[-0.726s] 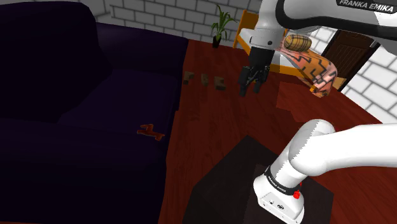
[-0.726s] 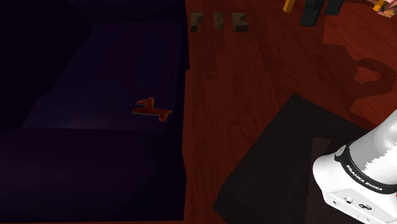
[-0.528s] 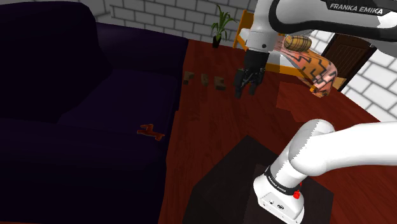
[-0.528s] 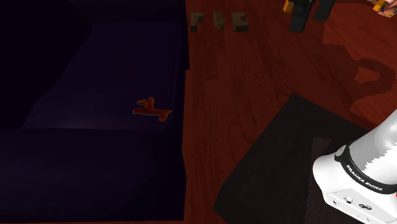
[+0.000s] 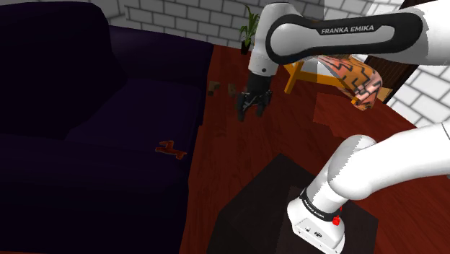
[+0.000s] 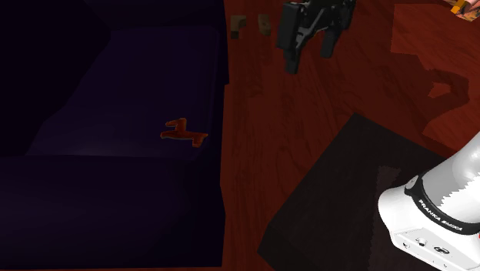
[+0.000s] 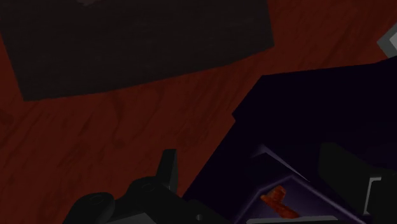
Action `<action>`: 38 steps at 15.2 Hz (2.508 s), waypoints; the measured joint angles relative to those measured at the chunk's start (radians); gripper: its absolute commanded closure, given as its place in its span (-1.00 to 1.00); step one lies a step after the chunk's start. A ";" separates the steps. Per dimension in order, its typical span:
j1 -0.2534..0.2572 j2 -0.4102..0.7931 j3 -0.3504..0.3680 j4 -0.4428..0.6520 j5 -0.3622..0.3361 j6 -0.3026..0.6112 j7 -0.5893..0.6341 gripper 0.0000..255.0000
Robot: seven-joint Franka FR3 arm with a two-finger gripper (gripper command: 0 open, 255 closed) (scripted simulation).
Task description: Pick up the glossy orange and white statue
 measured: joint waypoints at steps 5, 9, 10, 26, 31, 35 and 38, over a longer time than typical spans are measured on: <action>0.003 0.167 0.056 0.025 0.004 0.169 0.060 -1.00; 0.002 0.320 0.099 0.064 -0.012 0.303 0.119 -1.00; 0.001 0.362 0.109 0.083 -0.021 0.332 0.136 -1.00; 0.070 1.004 0.111 0.515 -0.283 0.586 0.435 -1.00; 0.118 1.199 0.071 0.731 -0.338 0.577 0.491 -1.00; 0.135 1.283 0.055 0.807 -0.354 0.589 0.507 -1.00; 0.140 1.319 0.049 0.820 -0.361 0.612 0.512 -1.00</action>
